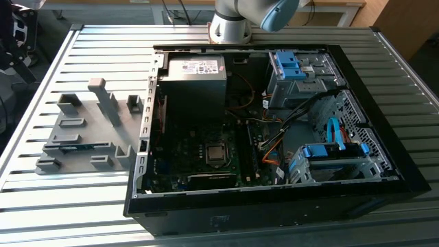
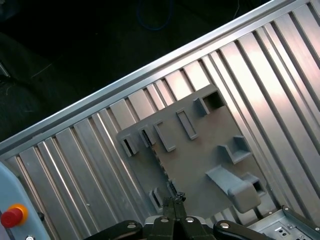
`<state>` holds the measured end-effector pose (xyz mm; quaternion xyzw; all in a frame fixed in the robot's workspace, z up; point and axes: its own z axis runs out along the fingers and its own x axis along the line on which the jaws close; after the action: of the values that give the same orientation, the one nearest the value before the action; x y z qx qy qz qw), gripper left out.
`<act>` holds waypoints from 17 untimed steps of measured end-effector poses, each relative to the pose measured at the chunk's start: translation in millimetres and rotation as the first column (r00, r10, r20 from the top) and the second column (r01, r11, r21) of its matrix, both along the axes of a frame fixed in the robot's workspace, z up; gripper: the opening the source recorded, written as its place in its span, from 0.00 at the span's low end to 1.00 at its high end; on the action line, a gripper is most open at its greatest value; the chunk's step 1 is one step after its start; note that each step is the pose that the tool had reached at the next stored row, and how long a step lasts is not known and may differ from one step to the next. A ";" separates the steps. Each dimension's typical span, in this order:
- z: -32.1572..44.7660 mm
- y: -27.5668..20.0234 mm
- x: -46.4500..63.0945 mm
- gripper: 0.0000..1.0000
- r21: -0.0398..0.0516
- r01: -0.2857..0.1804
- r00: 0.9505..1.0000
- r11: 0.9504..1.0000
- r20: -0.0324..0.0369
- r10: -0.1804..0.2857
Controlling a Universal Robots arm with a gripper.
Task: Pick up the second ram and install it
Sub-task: 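Pick up the second ram and move it above second insertion slot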
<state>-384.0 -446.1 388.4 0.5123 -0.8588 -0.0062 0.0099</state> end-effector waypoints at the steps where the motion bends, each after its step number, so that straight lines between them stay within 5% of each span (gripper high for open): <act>1: 0.0 0.0 0.0 0.11 0.000 -0.004 1.000 1.000 0.000 0.004; 17: 0.0 -0.3 0.0 0.11 0.000 -0.062 0.998 0.998 0.000 0.062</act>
<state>-384.0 -446.4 388.4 0.5385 -0.8425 -0.0059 0.0101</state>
